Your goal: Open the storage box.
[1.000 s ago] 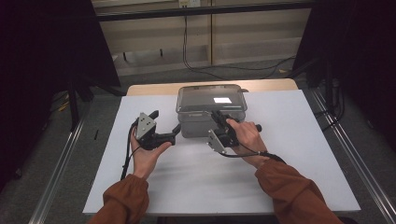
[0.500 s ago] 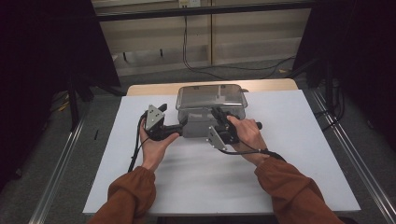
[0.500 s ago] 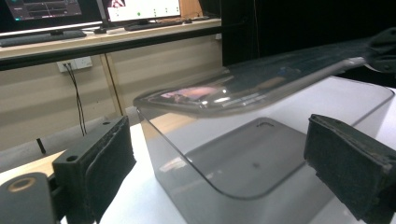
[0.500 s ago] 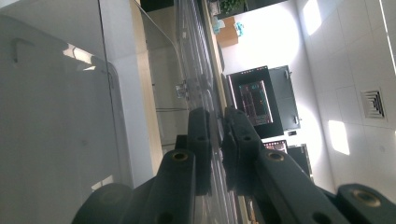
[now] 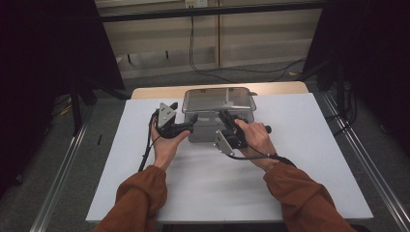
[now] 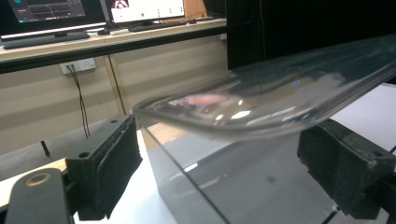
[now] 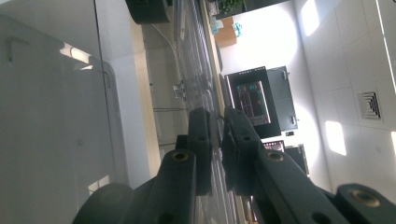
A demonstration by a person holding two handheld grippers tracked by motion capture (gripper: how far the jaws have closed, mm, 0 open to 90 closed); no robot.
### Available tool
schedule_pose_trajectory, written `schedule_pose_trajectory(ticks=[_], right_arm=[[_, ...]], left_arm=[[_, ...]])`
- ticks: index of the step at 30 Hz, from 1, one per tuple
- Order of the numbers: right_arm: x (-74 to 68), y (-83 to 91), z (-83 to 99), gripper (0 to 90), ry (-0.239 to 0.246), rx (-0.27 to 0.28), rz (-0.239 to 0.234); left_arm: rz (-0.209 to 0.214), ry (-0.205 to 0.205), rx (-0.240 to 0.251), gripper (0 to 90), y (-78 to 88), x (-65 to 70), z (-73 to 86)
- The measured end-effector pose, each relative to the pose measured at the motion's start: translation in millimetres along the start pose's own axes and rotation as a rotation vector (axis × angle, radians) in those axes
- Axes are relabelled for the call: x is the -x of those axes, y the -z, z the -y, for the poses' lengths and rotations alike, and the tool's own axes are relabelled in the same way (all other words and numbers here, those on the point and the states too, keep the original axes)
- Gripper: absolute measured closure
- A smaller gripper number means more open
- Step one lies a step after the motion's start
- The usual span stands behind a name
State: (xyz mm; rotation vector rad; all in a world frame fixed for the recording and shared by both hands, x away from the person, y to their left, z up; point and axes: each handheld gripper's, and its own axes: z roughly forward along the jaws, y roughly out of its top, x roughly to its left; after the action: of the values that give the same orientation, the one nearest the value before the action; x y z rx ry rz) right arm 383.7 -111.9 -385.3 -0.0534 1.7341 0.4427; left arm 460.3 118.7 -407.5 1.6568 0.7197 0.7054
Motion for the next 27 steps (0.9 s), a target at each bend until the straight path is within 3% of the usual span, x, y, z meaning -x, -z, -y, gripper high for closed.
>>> schedule_pose_trajectory(ticks=[2, 10, 17, 19, 22, 27], right_arm=[[-0.3, 0.0, -0.2, 82.3, 0.001, 0.000, 0.005], [-3.4, 0.4, 1.5, 81.8, -0.003, 0.007, 0.004], [-4.3, 0.8, 0.5, 76.7, -0.049, 0.020, -0.014], [-4.1, 1.1, 0.3, 74.5, -0.049, 0.021, -0.017], [-3.0, 1.0, 2.3, 67.3, -0.092, 0.024, -0.019], [0.9, 1.6, 11.0, 54.9, -0.220, 0.022, -0.044]], left_arm=[[-0.005, 0.007, 0.012, 14.0, 0.8, 1.9, -0.9], [0.004, -0.055, 0.023, 21.9, 3.0, 3.6, -3.2], [0.023, -0.106, 0.023, 29.1, 2.7, 3.3, -2.6], [0.024, -0.098, 0.022, 29.1, 2.0, 4.5, -1.9], [0.023, -0.107, 0.018, 29.6, 1.9, 5.4, -1.8], [0.025, -0.101, 0.018, 29.6, 1.9, 4.4, -1.7]])
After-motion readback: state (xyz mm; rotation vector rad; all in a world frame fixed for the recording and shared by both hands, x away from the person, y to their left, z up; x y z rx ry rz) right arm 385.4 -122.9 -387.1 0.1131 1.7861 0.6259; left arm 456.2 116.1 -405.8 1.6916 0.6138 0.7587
